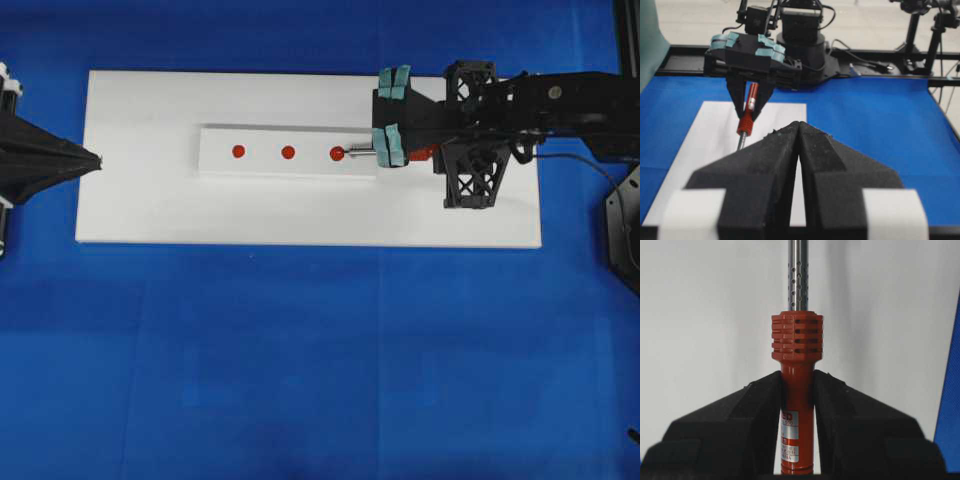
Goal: Touch the tip of the soldering iron to the mark.
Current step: 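Lower the iron tip onto the right red dot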
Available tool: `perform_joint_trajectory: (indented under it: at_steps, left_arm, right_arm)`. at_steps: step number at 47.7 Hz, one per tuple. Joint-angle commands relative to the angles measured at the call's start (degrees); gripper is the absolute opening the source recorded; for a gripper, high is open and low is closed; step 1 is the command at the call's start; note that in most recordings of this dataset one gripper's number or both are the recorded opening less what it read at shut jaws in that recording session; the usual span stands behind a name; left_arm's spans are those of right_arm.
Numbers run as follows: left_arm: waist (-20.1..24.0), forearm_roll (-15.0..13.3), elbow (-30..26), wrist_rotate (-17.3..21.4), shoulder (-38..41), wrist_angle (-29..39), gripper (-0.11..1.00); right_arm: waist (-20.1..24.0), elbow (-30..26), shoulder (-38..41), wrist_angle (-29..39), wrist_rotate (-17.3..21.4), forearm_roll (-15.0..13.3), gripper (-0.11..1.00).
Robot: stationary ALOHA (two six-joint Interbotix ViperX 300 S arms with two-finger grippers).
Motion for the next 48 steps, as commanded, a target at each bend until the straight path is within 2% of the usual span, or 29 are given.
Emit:
perform_joint_trajectory:
  at_steps: [1, 48]
  left_arm:
    - [-0.09, 0.09, -0.62, 0.0, 0.18, -0.53, 0.0]
    - [-0.09, 0.09, -0.62, 0.0, 0.18, -0.53, 0.0]
  right_arm:
    - [0.0, -0.53, -0.44, -0.26, -0.09, 0.09, 0.06]
    - [0.0, -0.26, -0.44, -1.14, 0.0, 0.7, 0.06]
